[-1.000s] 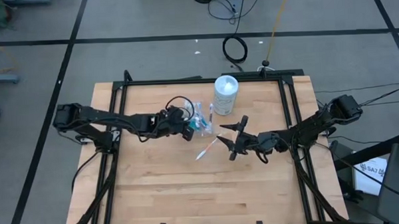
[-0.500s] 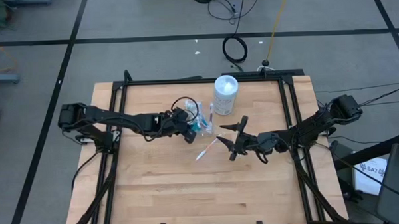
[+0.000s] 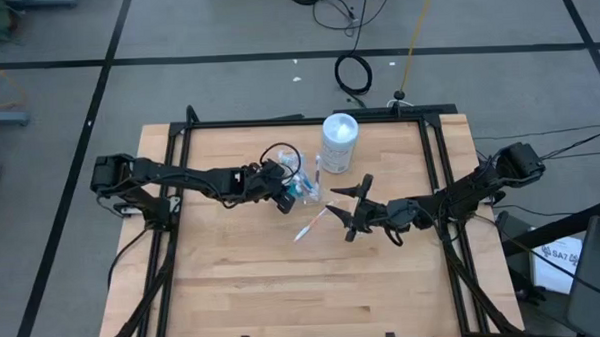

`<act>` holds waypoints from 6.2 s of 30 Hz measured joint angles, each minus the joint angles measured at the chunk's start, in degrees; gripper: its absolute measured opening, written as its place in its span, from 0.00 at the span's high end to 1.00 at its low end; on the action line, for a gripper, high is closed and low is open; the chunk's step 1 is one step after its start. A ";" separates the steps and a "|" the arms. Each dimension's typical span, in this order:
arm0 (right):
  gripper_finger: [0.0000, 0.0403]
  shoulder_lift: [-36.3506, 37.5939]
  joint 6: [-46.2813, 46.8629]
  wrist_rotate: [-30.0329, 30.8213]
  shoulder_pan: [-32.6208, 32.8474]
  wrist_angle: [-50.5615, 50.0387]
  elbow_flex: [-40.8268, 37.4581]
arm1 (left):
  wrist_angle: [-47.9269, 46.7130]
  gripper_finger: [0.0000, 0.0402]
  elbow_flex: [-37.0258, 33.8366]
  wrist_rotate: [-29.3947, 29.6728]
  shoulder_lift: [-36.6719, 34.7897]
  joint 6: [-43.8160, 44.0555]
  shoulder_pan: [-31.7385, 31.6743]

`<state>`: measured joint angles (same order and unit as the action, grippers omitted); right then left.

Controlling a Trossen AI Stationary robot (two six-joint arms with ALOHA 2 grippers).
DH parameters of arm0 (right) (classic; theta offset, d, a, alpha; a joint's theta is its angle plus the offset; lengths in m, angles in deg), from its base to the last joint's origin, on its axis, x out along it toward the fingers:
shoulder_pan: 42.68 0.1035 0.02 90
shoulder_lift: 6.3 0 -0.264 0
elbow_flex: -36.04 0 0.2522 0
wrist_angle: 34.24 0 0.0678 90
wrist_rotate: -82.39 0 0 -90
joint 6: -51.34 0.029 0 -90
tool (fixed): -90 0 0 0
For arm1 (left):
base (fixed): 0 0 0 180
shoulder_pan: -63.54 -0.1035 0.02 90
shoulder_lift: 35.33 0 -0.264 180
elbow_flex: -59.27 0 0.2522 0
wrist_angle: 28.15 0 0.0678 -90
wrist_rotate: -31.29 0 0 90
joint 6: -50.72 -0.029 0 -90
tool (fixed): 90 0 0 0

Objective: Pick & Place toothbrushing station
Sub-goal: Put the mouthwash into the transparent organizer, then put the orange toothbrush into the transparent organizer

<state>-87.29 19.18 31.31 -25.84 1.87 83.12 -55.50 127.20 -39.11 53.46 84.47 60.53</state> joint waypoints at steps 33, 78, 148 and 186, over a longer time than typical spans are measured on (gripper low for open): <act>0.46 0.00 13.51 -1.56 -2.45 -14.46 0.04 | -1.36 0.59 1.77 -0.17 -5.03 -17.56 0.03; 0.46 -7.06 64.48 -22.67 -18.16 -33.05 0.00 | -1.22 0.64 3.34 -0.07 -13.07 -19.77 0.57; 0.92 -15.72 61.84 -32.79 -21.24 -19.27 -0.02 | -1.19 0.64 3.34 -0.04 -13.07 -19.75 0.59; 1.00 -15.65 56.78 -34.51 -21.24 -16.70 -0.02 | -4.27 0.64 3.30 -19.09 -12.33 -16.27 5.23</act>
<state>-102.94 75.96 -3.20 -47.08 -14.83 83.10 -59.77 130.51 -58.20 41.13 68.20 65.77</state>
